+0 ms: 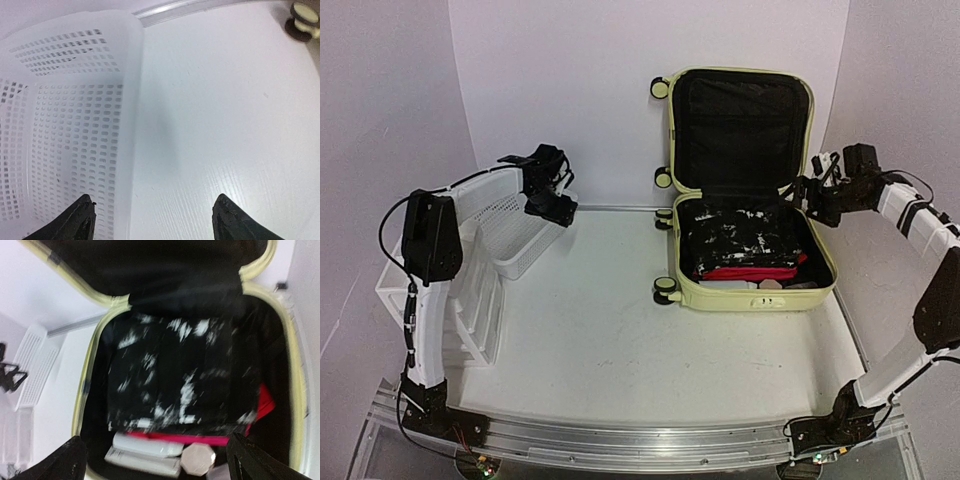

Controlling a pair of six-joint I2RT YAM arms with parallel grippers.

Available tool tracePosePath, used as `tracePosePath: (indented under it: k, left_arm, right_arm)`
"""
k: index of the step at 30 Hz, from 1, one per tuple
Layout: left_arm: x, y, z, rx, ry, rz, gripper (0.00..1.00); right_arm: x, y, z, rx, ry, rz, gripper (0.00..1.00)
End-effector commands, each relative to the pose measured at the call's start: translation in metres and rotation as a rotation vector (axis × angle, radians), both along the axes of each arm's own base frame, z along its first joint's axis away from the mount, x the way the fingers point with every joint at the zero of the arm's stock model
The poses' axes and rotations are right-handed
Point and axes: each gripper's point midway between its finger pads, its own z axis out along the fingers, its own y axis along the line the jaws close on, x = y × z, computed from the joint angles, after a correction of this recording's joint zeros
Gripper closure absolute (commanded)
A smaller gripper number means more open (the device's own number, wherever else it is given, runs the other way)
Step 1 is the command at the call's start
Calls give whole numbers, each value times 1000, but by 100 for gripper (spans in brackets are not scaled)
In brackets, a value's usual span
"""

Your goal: Open, take out, and arrange the luggage

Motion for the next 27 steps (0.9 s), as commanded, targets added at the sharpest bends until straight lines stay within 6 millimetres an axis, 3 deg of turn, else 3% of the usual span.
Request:
tracePosePath:
  k: [1, 7, 13, 20, 27]
  left_arm:
    - [7, -14, -17, 91, 19, -135, 25]
    - [2, -24, -45, 127, 63, -282, 46]
    - [-13, -30, -49, 110, 86, -368, 59]
    - [-70, -52, -42, 70, 106, -588, 74]
    - [-150, -80, -26, 21, 27, -885, 77]
  right_arm:
    - [-42, 21, -15, 82, 116, 100, 2]
    - [-71, 15, -16, 27, 118, 97, 2]
    - [-81, 16, -14, 29, 121, 98, 2]
    - [-82, 16, -21, 34, 143, 93, 2]
    - [-72, -2, -42, 28, 235, -62, 2]
